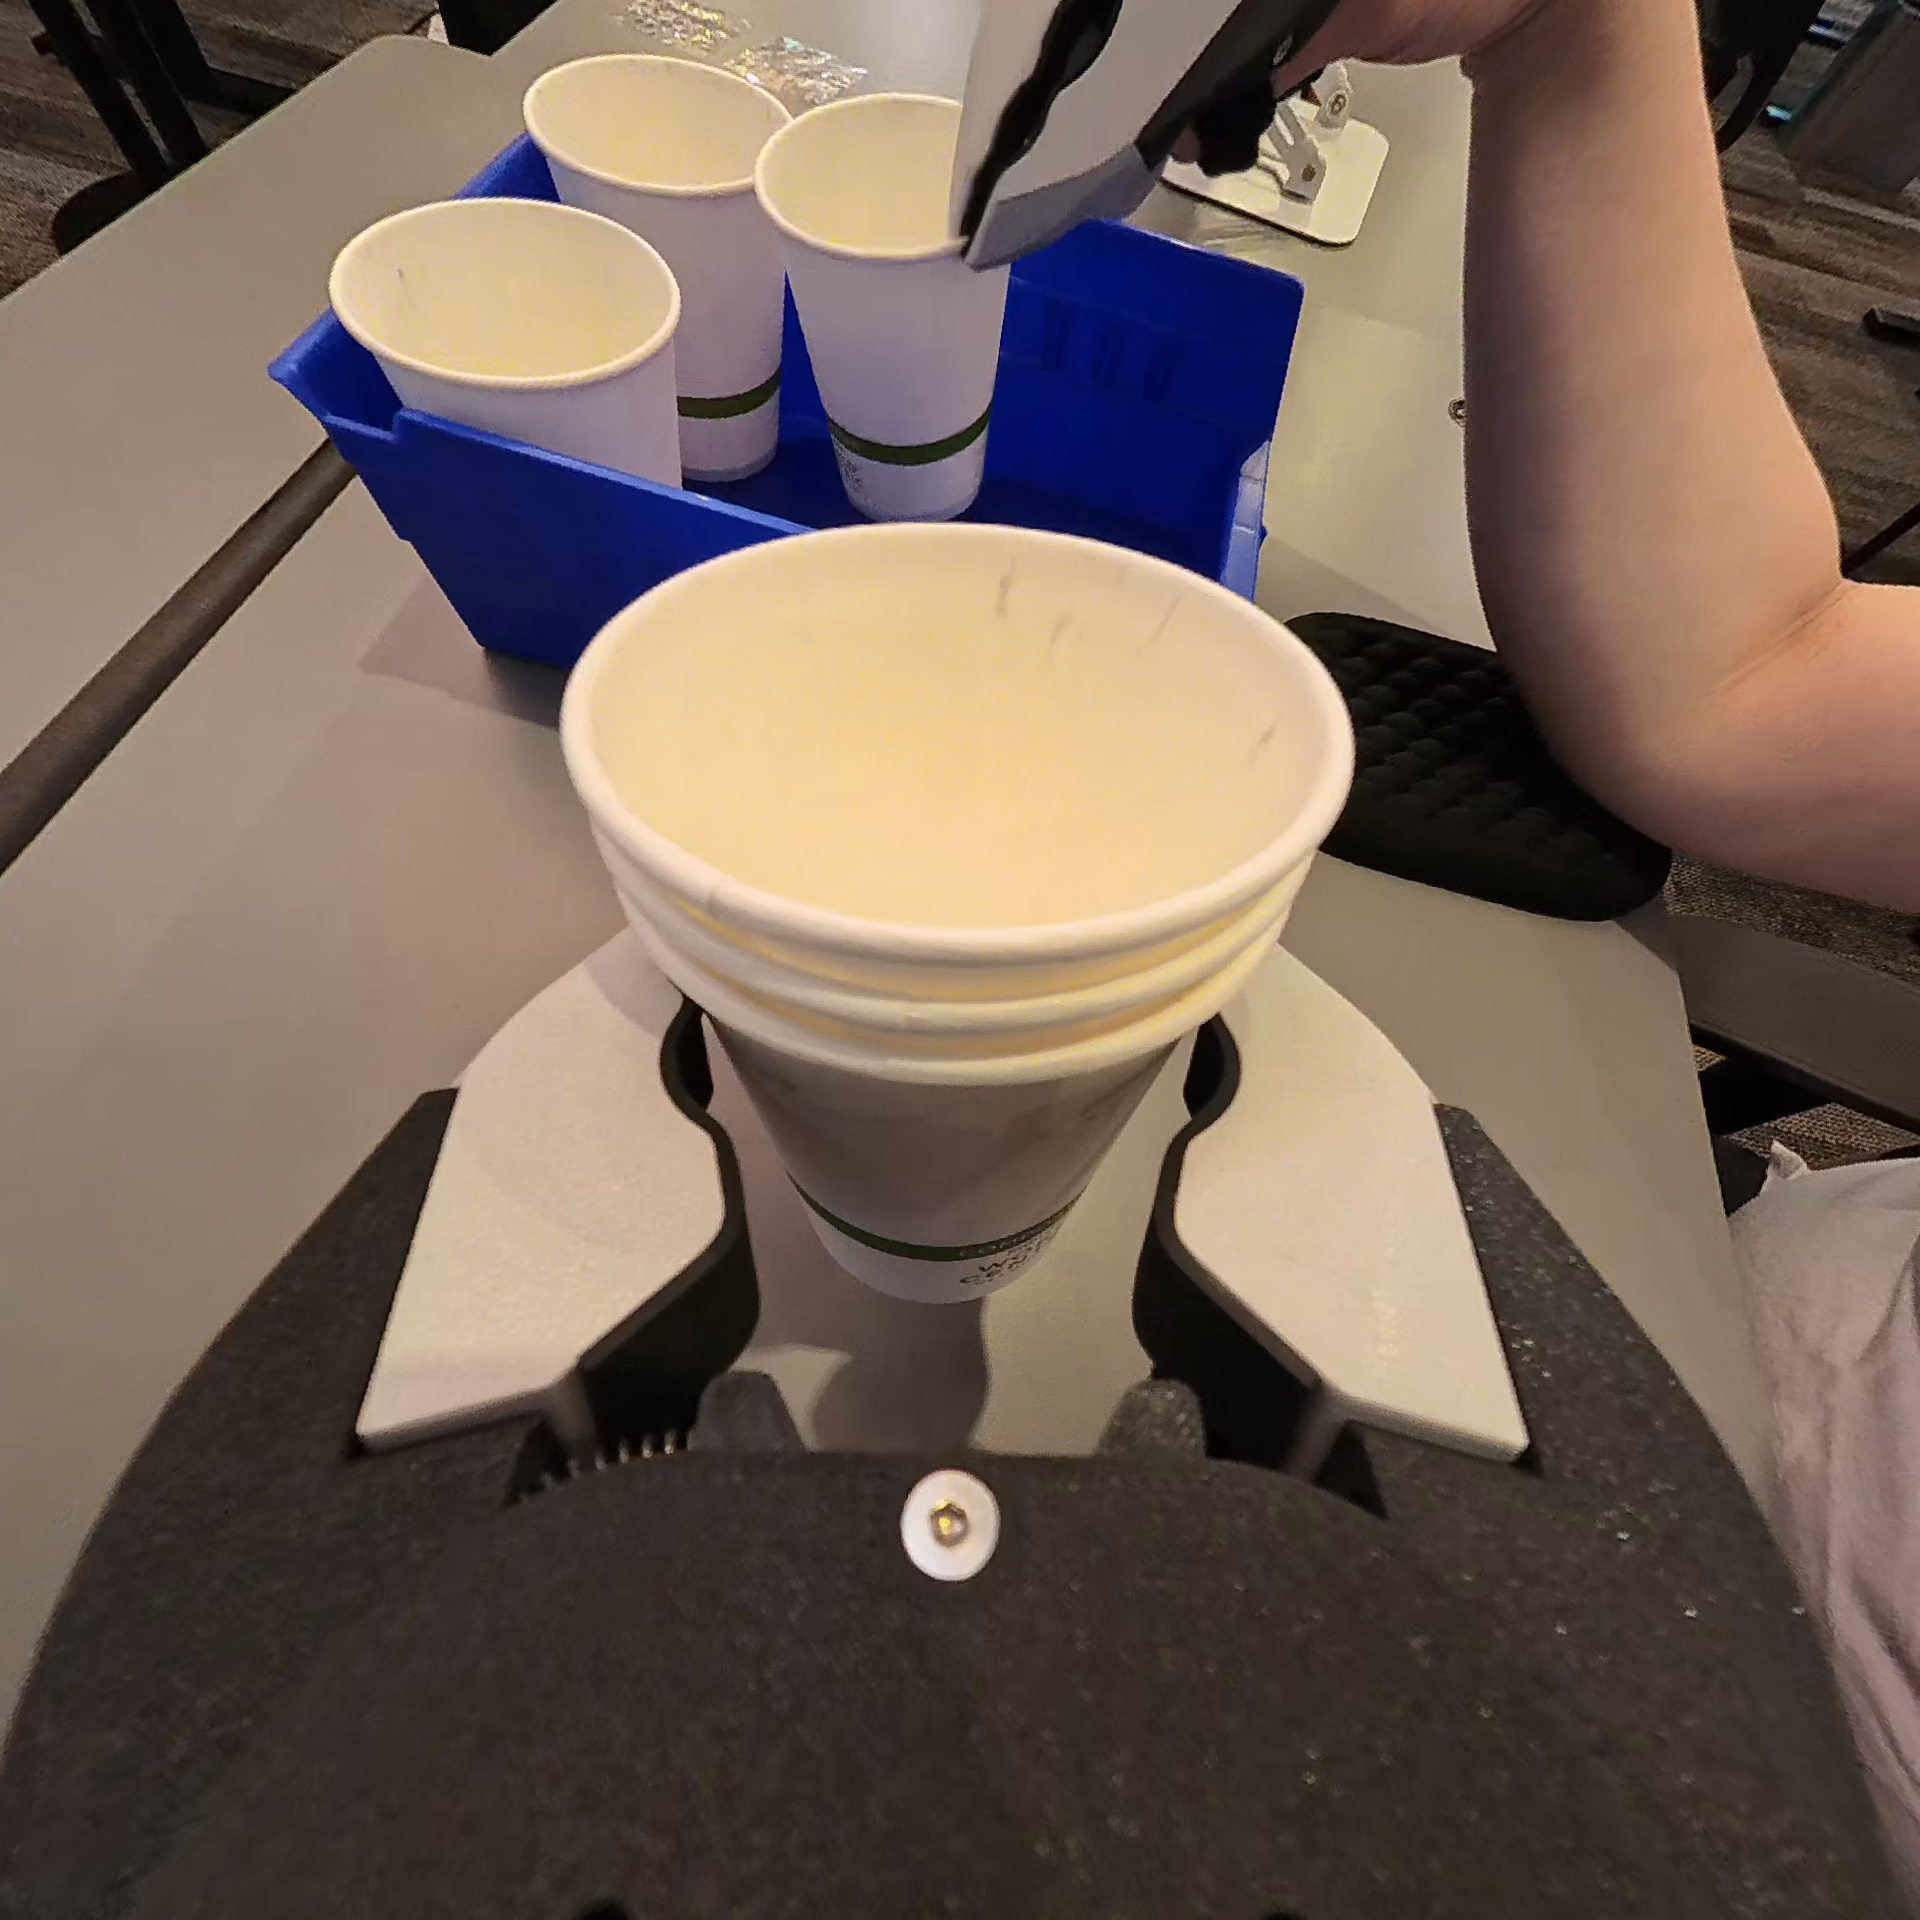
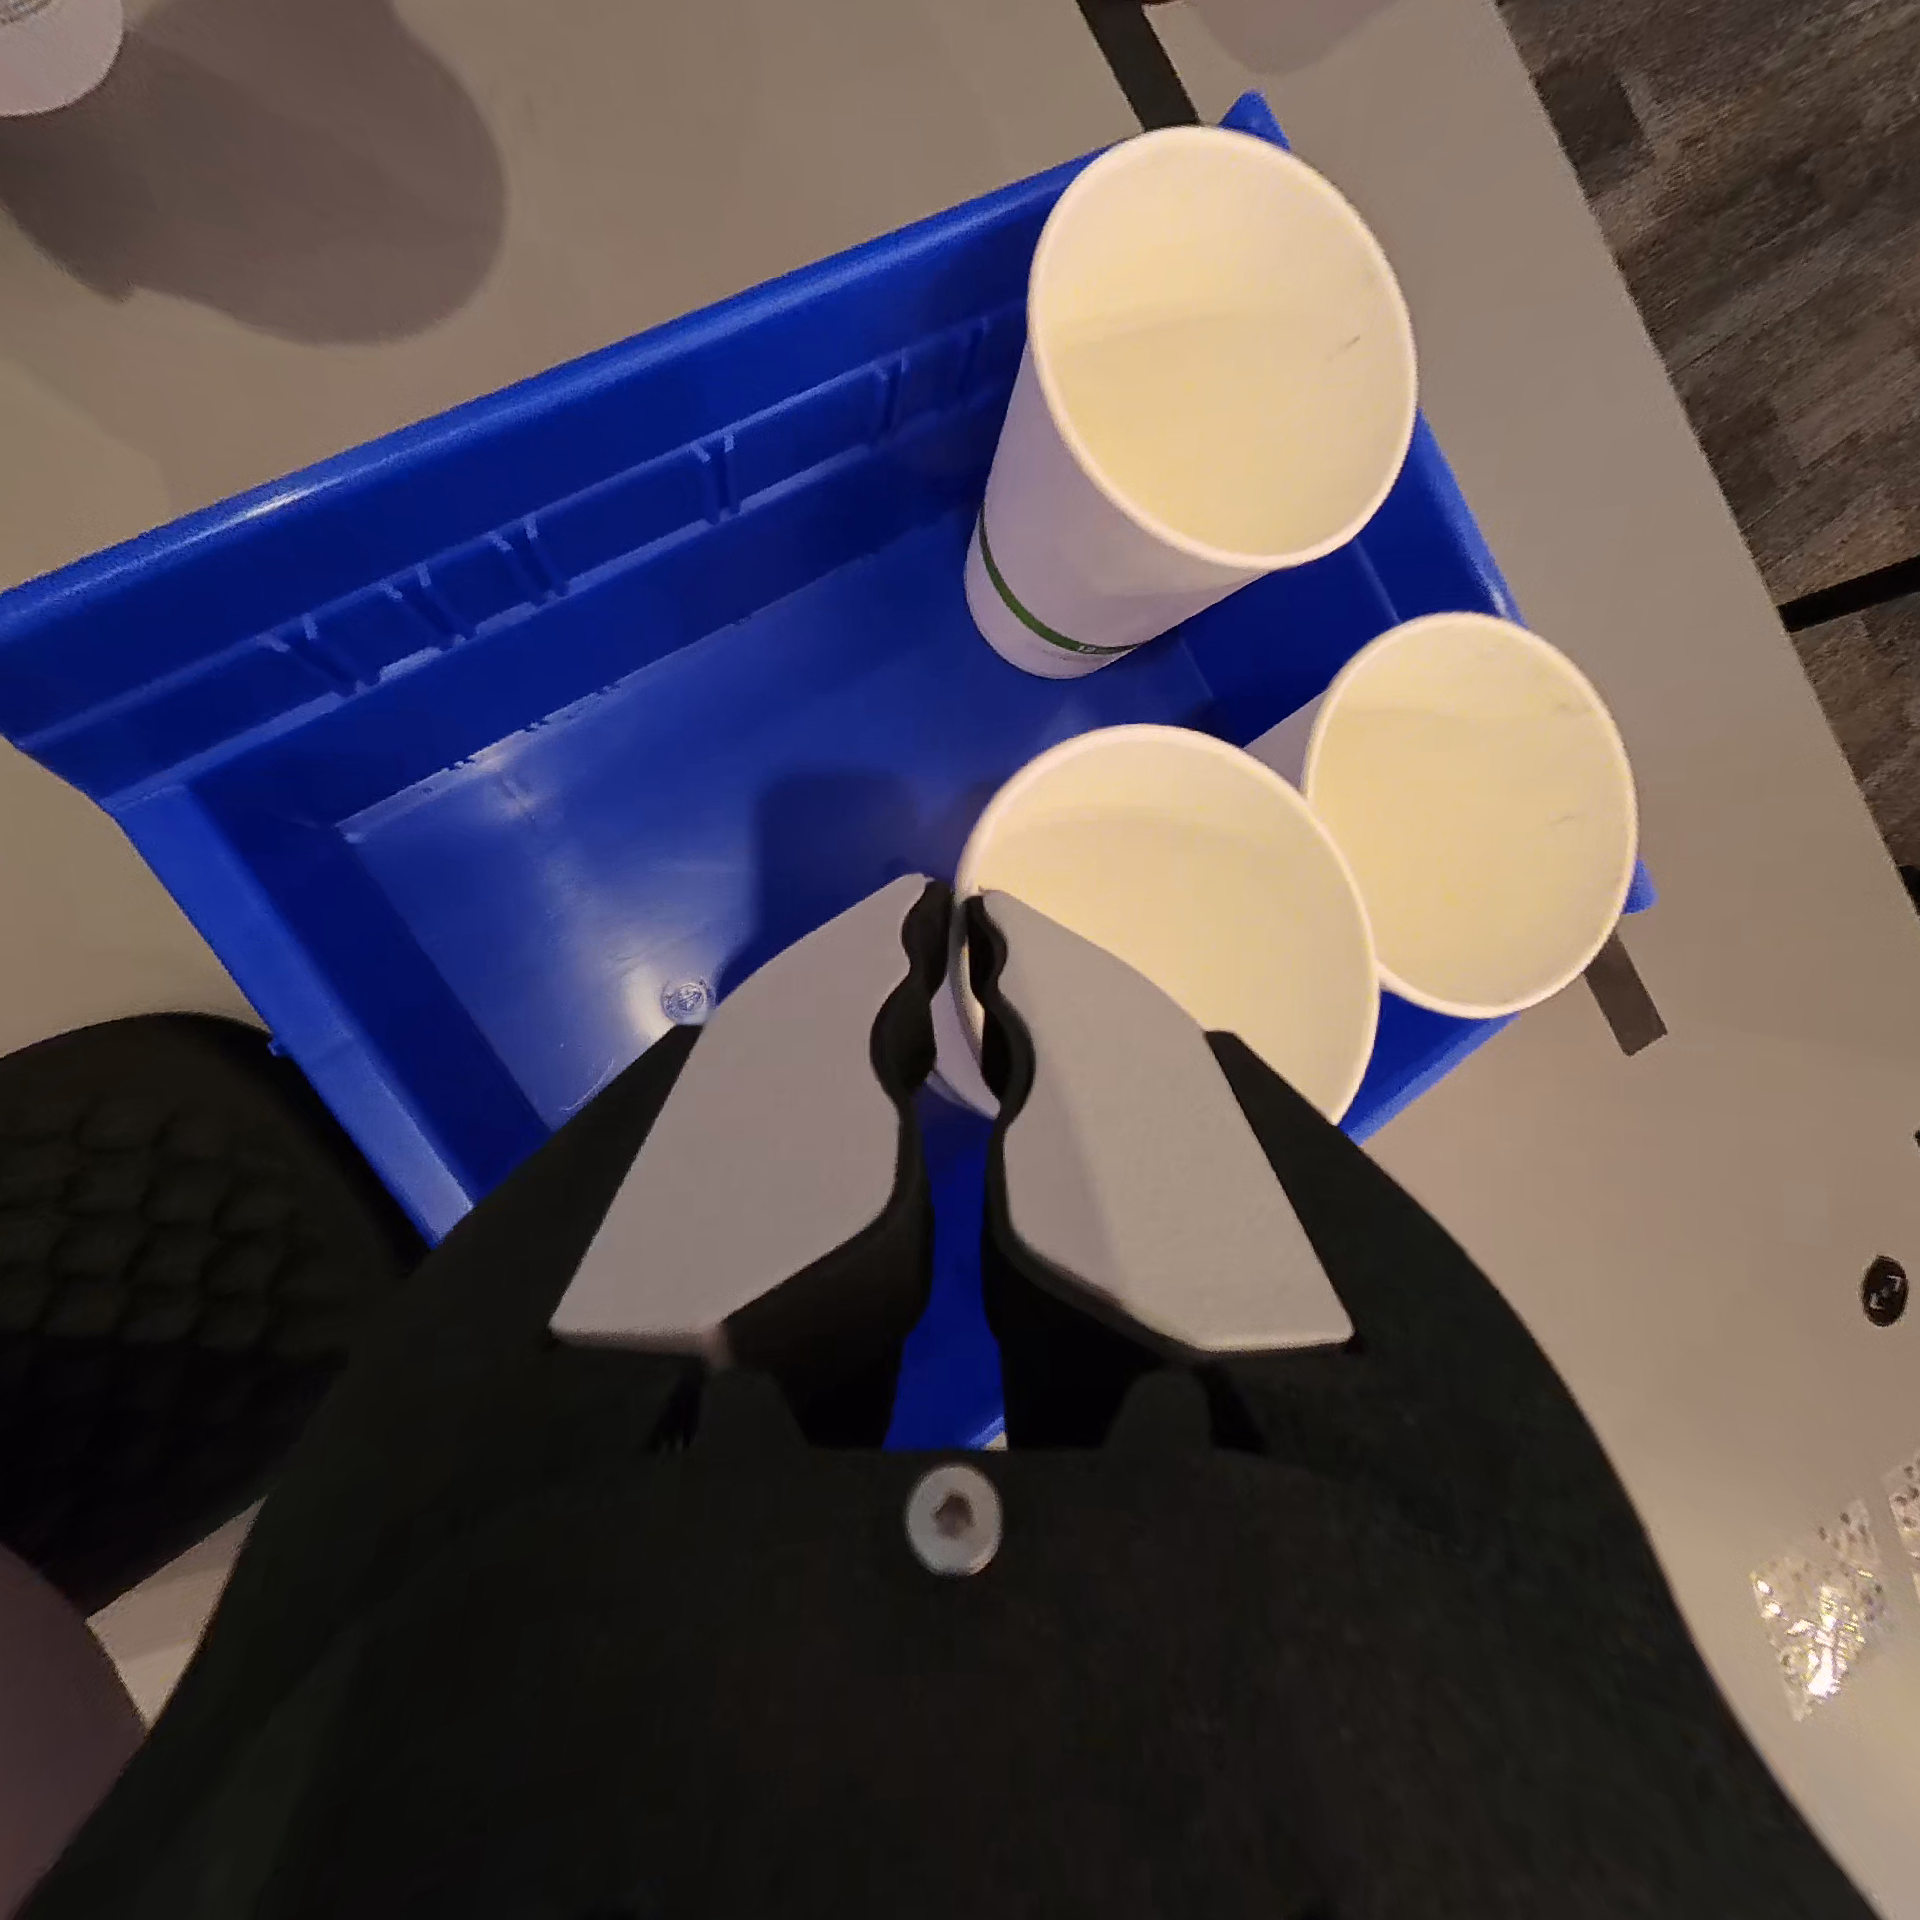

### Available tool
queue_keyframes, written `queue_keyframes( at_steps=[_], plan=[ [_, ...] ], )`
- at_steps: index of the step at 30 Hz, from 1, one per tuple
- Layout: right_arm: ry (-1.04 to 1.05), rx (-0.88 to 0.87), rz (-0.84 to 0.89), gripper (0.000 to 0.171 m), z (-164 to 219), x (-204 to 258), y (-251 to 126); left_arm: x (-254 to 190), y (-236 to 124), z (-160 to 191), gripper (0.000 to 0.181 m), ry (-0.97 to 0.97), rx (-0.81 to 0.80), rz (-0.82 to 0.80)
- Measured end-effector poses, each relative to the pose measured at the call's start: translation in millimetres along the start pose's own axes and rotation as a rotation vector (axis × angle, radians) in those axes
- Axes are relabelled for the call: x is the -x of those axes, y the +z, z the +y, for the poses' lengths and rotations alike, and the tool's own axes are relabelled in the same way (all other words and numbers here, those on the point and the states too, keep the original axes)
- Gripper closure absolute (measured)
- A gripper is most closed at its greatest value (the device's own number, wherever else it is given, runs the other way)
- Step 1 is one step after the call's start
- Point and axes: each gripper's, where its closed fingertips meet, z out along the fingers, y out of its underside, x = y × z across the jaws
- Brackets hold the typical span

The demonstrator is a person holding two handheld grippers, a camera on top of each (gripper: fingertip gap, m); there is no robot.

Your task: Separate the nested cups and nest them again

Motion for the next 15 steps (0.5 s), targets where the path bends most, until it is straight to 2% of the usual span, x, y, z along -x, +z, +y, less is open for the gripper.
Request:
queue_keyframes(
  at_steps=[15],
  plan=[
    [-0.005, -0.012, -0.051, 0.168, 6.7, 9.1, -4.8, -1.8, 3.1, 1.9, 0.09, 0.002, 0.012, 0.006]
  ],
)
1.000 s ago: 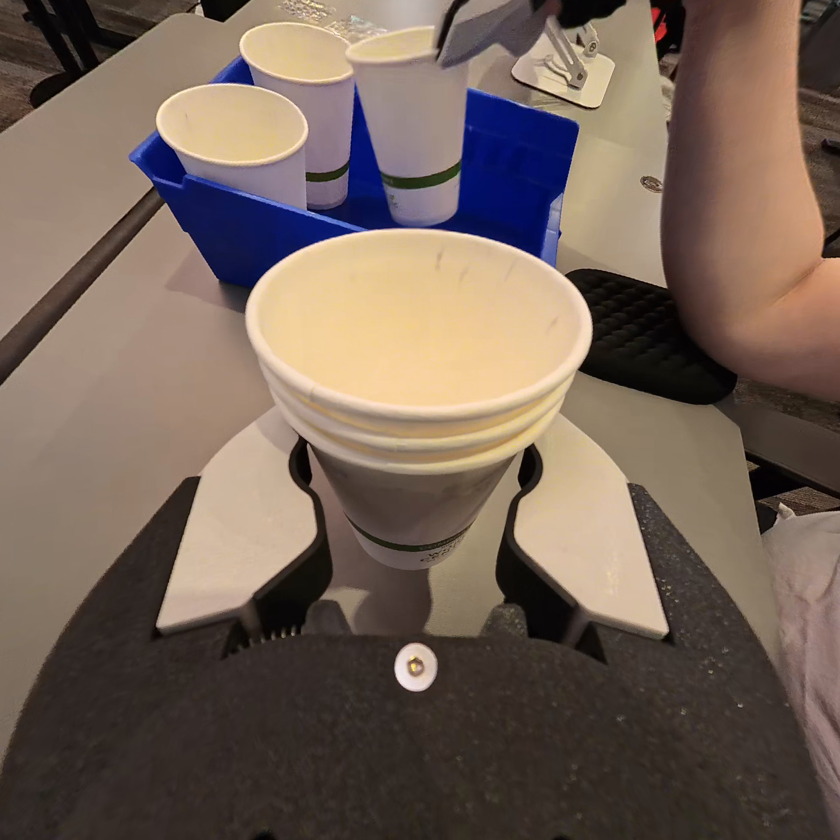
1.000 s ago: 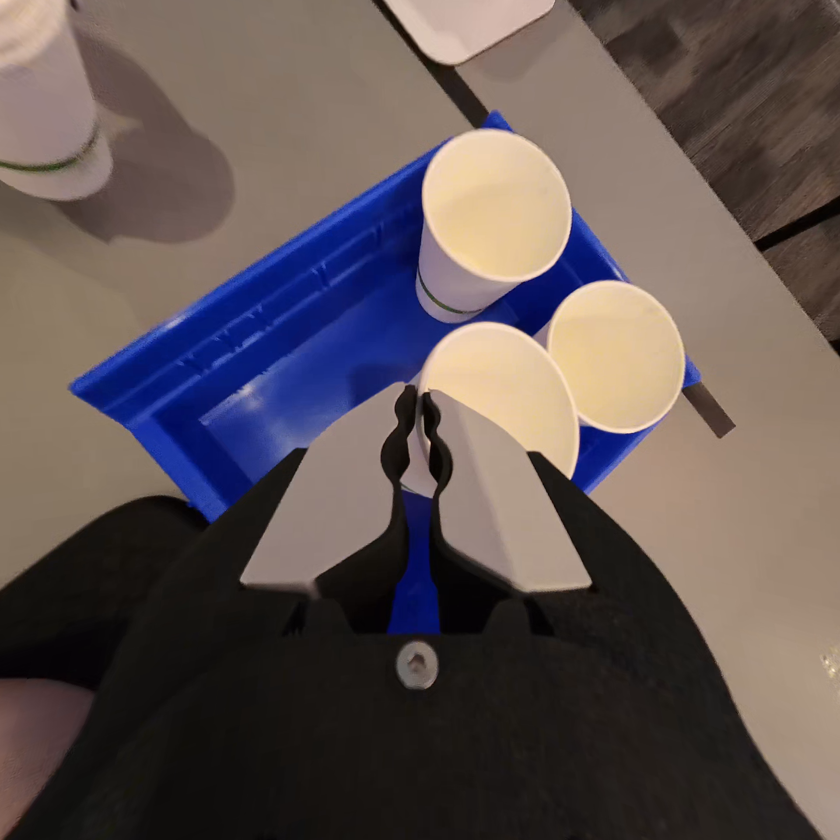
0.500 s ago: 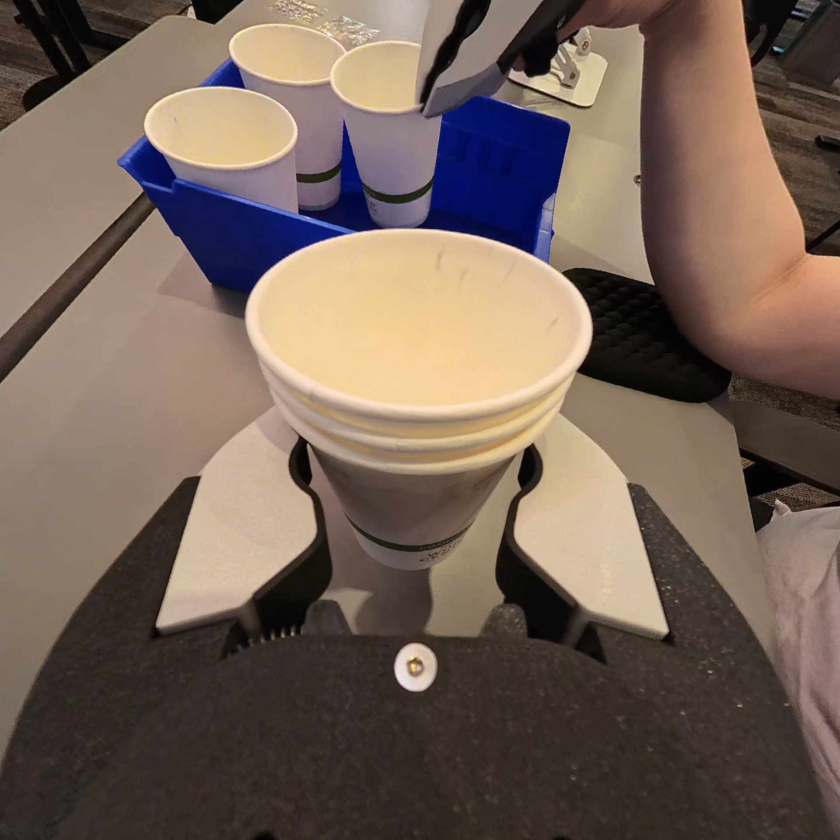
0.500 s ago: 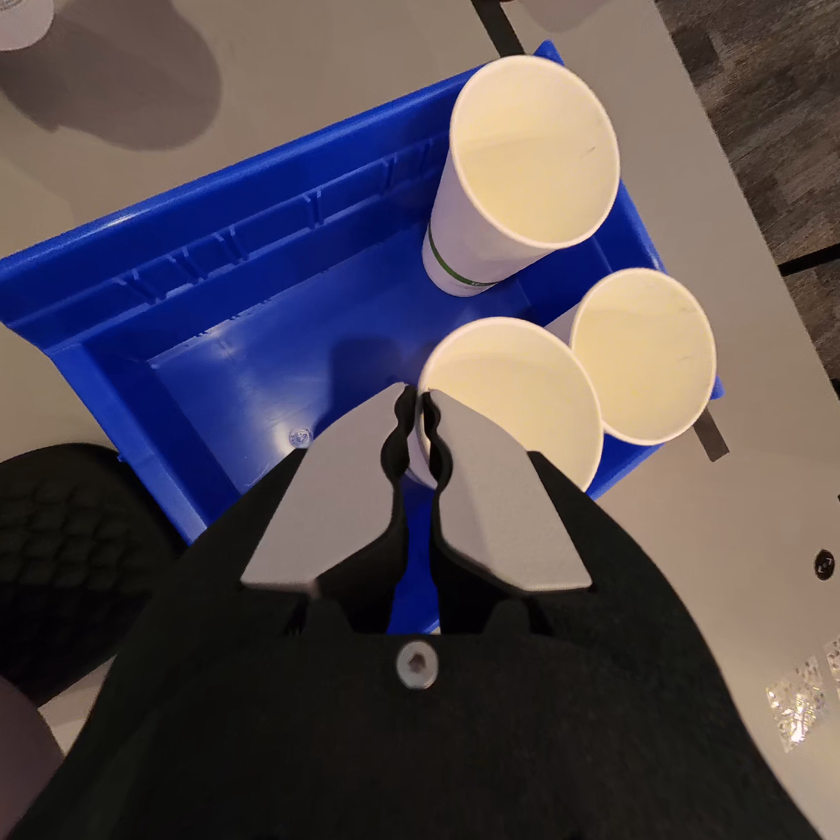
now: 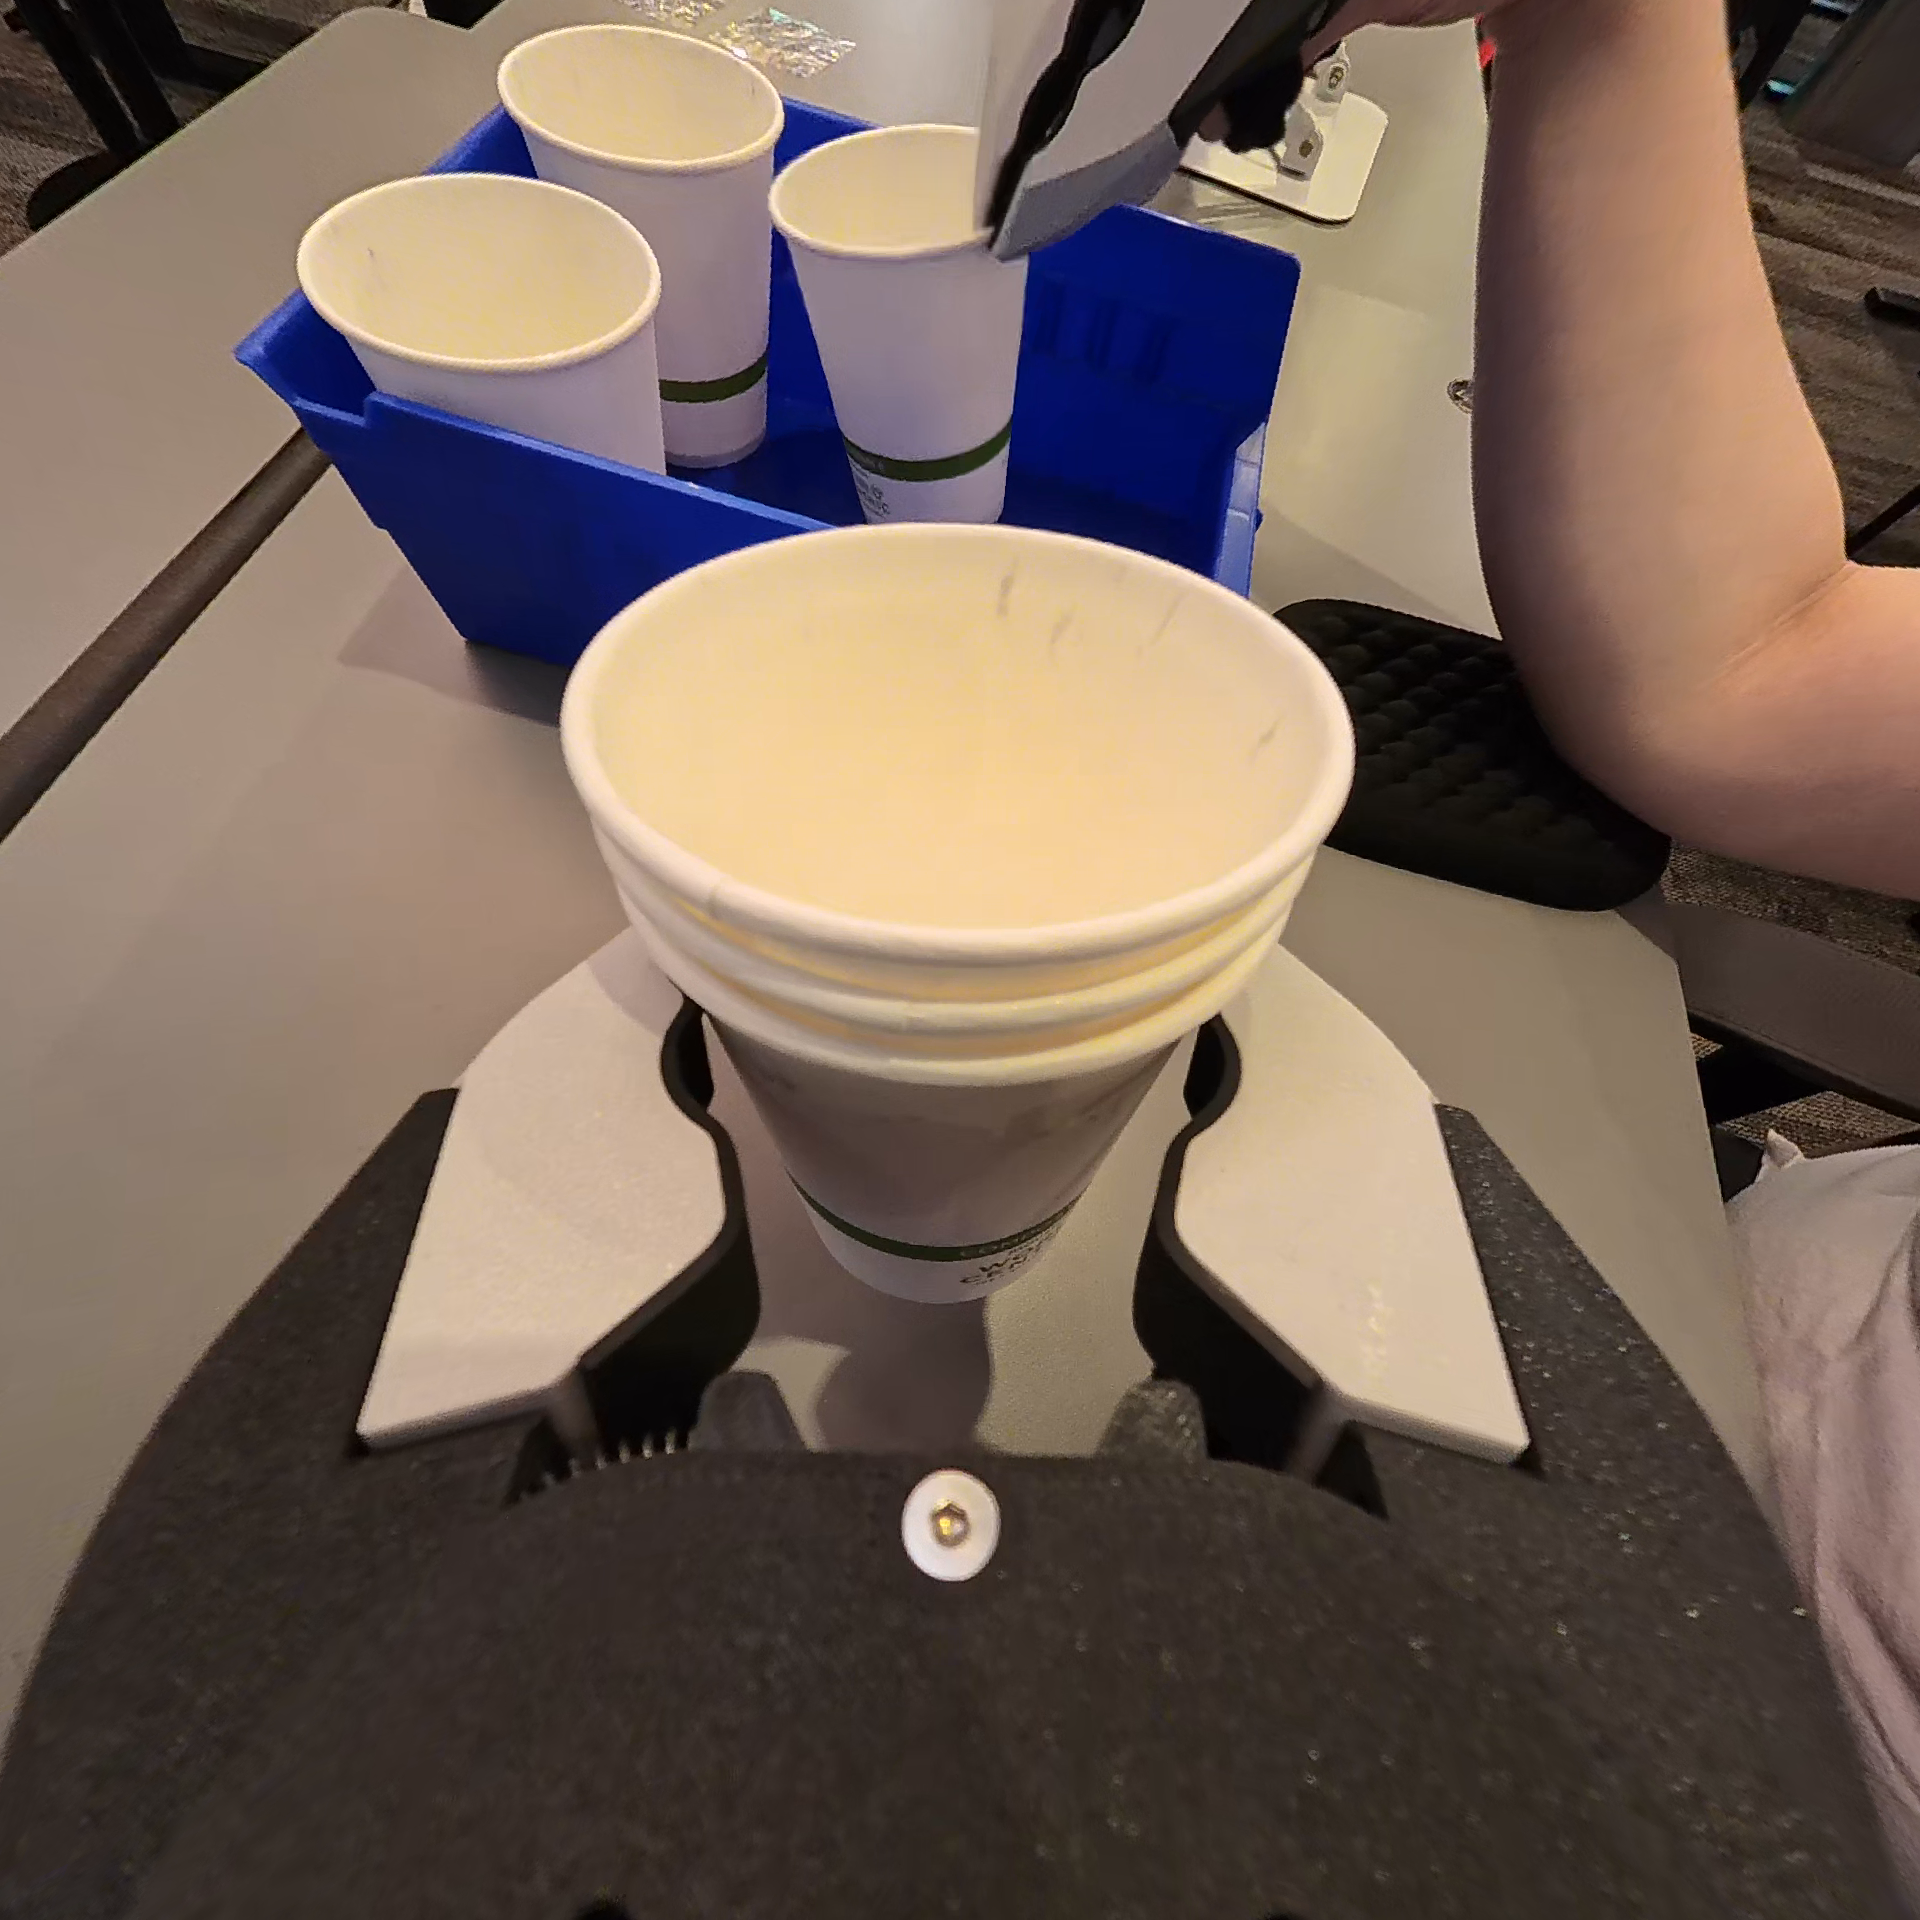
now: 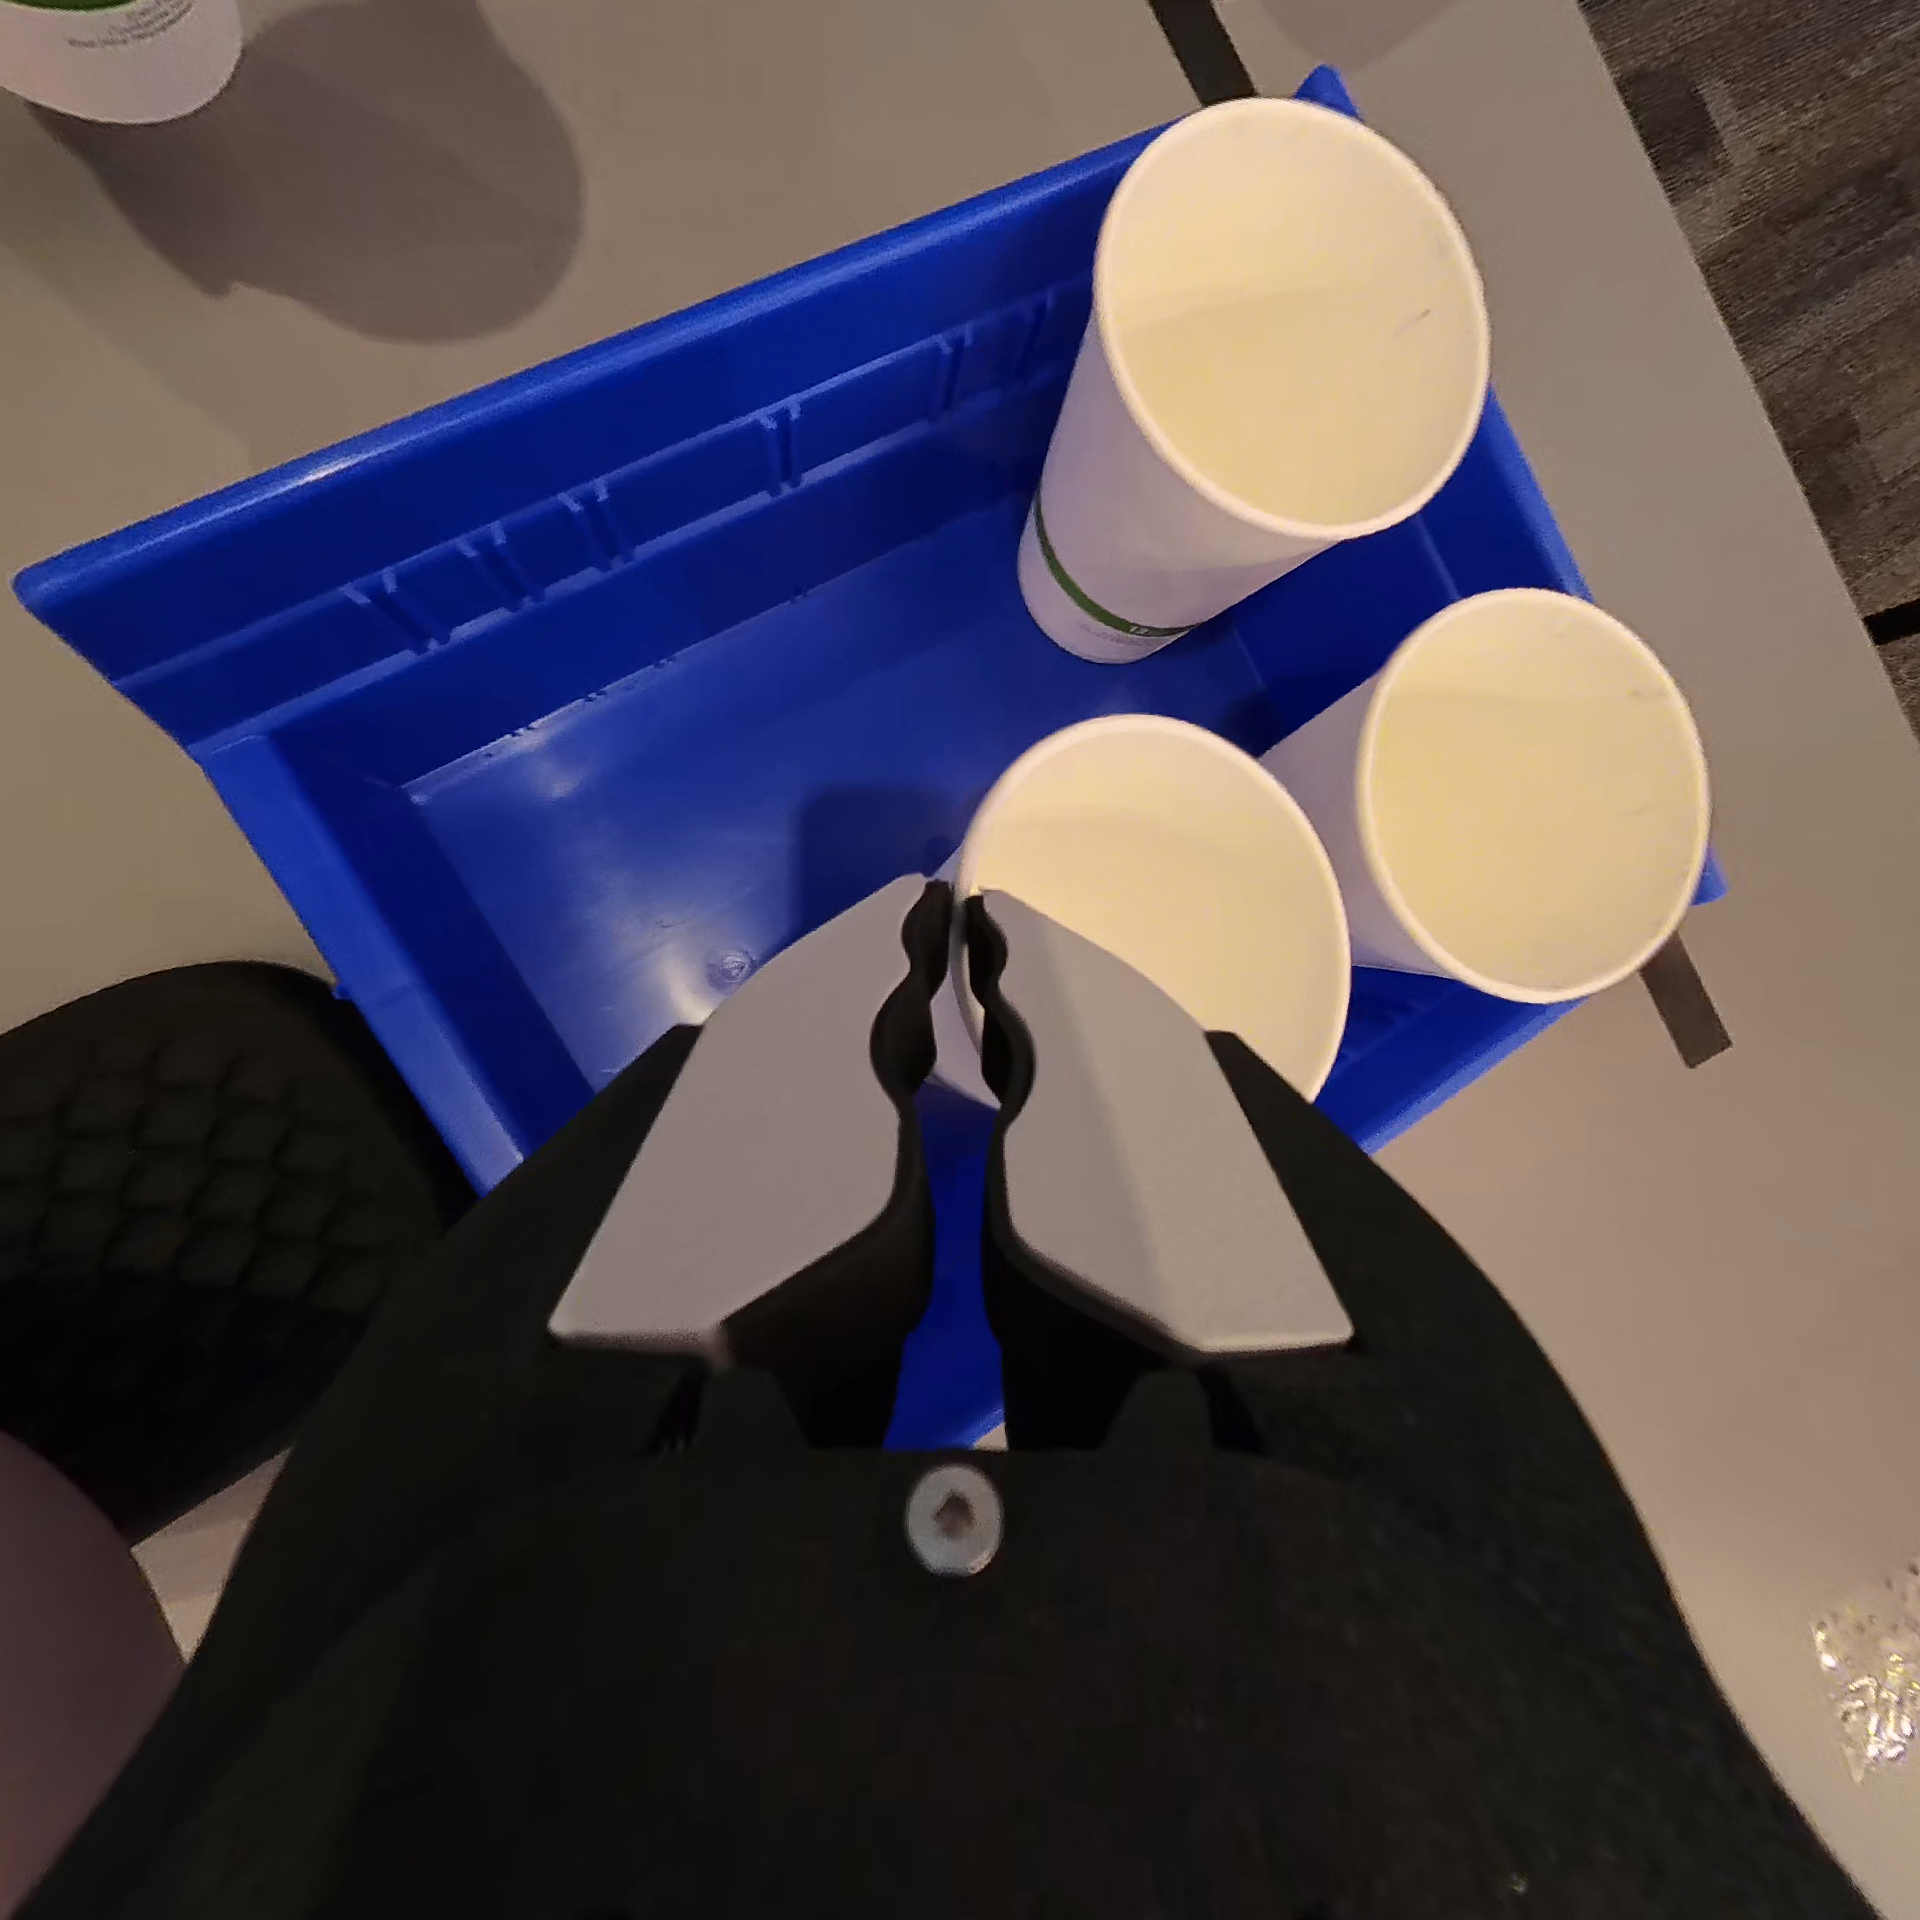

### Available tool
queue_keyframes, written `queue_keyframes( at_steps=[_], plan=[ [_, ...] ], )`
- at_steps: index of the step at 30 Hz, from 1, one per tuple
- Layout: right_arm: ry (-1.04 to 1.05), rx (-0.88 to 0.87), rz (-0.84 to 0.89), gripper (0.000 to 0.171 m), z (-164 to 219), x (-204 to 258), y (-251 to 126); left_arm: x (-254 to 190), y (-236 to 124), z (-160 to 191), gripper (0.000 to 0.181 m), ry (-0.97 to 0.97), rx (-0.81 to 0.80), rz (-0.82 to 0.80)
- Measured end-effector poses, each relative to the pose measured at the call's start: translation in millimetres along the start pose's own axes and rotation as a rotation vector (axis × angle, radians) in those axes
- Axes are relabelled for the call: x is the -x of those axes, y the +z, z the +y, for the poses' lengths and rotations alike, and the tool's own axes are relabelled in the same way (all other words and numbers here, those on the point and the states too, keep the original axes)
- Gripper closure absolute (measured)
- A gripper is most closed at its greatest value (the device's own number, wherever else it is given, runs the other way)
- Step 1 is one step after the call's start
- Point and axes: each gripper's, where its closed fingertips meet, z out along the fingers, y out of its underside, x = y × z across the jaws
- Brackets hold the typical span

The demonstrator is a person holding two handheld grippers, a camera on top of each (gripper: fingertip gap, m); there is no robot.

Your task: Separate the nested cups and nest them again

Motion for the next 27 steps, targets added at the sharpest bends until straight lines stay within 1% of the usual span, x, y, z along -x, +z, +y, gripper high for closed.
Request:
queue_keyframes(
  at_steps=[4, 9, 16, 17, 19, 21, 23, 25, 27],
  plan=[
    [-0.016, 0.043, 0.007, 0.168, 4, 3, -1, 0, 0, 0, 0.09, 0.0, 0.0, 0.001],
    [-0.082, 0.155, 0.069, 0.168, 16, -1, 1, -2, 1, 0, 0.09, 0.002, 0.003, 0.004],
    [-0.042, 0.166, 0.083, 0.167, 22, -5, 0, -3, 2, 1, 0.09, 0.001, 0.009, 0.008],
    [-0.035, 0.17, 0.092, 0.166, 23, -6, 0, -3, 3, 2, 0.09, 0.001, 0.011, 0.008],
    [-0.015, 0.186, 0.104, 0.151, 25, -8, -2, -3, 3, 2, 0.09, 0.001, 0.012, 0.01],
    [-0.032, 0.132, 0.11, 0.15, 12, -5, -8, -3, 3, 1, 0.09, 0.004, 0.011, 0.009],
    [-0.078, 0.042, 0.147, 0.15, -12, -1, -23, -3, 3, 1, 0.09, 0.008, 0.012, 0.003],
    [-0.163, -0.083, 0.174, 0.15, -50, 13, -41, -1, 3, 3, 0.09, 0.014, 0.02, -0.01],
    [-0.286, -0.248, 0.144, 0.148, -96, 45, -57, -1, 4, 4, 0.09, 0.017, 0.026, -0.012]
  ],
)
